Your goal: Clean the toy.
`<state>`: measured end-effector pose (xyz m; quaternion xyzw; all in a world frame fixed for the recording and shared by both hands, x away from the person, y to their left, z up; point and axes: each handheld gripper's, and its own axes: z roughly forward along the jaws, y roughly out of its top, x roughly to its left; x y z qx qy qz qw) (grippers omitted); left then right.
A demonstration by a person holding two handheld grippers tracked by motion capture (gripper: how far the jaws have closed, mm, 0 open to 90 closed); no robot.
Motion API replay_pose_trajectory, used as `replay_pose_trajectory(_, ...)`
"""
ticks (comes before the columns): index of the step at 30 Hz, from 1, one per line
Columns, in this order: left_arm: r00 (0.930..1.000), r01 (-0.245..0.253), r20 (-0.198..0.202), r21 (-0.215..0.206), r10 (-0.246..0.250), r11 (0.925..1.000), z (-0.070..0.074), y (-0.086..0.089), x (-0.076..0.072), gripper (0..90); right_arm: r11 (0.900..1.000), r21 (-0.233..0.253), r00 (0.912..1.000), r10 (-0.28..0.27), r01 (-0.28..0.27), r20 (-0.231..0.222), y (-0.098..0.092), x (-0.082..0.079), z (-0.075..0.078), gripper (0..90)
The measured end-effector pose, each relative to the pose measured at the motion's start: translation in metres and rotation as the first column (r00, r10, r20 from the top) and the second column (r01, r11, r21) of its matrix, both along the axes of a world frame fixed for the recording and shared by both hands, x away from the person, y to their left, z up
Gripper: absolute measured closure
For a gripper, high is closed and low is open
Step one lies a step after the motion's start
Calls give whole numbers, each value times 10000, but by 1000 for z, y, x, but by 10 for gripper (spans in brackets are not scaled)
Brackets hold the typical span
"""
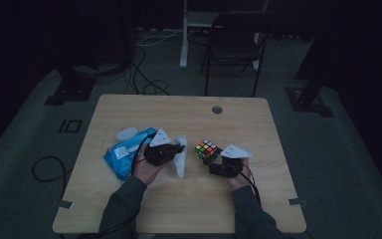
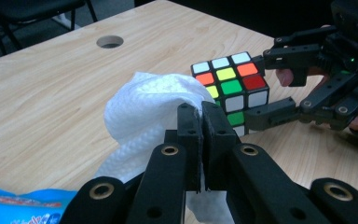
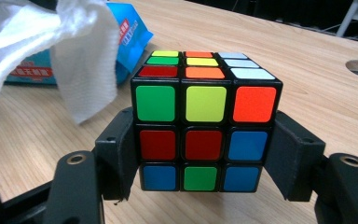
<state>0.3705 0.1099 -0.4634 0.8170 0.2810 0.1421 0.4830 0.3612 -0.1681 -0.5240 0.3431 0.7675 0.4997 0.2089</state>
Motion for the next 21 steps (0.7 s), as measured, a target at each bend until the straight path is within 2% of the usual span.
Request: replay_pose_trajectory(21, 9982, -297, -525, -37, 294, 9996, -21, 10, 1, 877, 9991, -233, 9987, -352, 343, -374, -6, 4, -9, 345)
